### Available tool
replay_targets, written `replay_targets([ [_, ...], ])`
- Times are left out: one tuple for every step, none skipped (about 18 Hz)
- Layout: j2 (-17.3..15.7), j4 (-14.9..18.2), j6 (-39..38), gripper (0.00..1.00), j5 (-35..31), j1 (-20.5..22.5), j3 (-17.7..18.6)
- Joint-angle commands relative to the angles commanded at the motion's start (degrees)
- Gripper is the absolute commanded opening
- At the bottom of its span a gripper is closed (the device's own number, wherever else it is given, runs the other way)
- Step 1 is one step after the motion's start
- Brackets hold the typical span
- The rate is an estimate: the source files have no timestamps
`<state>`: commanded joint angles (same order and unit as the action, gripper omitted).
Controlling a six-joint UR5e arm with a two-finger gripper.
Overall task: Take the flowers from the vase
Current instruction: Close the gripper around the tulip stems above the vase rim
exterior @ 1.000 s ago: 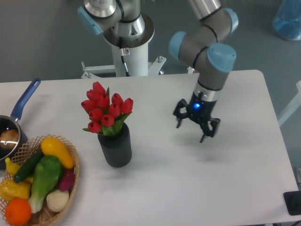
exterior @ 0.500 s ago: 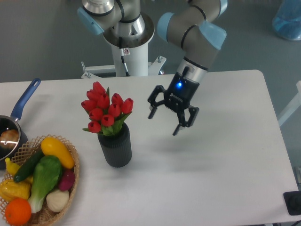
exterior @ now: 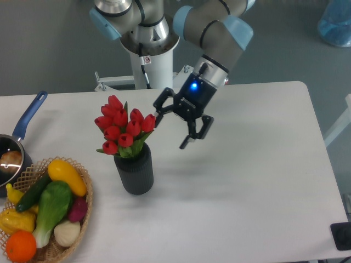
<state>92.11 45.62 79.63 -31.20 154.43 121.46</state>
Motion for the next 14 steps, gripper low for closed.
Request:
replay_targets([
  [-0.09, 0.09, -0.09, 1.00, 0.18, -0.36, 0.09],
  [0.00, 0.00, 0.00, 1.00, 0.18, -0.88, 0.09],
  [0.08, 0.00, 0.00, 1.00, 0.18, -1.41, 0.09],
  [0.52, 0.00, 0.17, 1.00, 0.09, -1.67, 0.09],
  [1.05, 0.09, 1.39, 1.00, 0.09, -2.03, 0.18],
  [1.75, 0.09, 3.58, 1.00, 0.09, -2.46, 0.44],
  [2.19, 0.09, 4.91, 1.00, 0.09, -2.56, 0.96],
  [2.28, 0.09, 5.27, 1.00, 0.09, -2.82, 1.14],
  [2.37, 0.09, 5.36, 1.00, 0.09, -3.25, 1.14],
  [2.63, 0.00, 5.36, 1.00, 0.09, -3.35, 1.14],
  [2.81, 0.00, 5.36, 1.00, 0.09, -3.96, 1.14],
  [2.90, 0.00, 5.36, 0.95, 0.26, -4.22, 1.06],
  [3.42, -0.09, 5.36, 0.80, 0.35, -4.31, 0.80],
  [3.69, -0.09, 5.36, 0.64, 0.61, -4.31, 0.62],
])
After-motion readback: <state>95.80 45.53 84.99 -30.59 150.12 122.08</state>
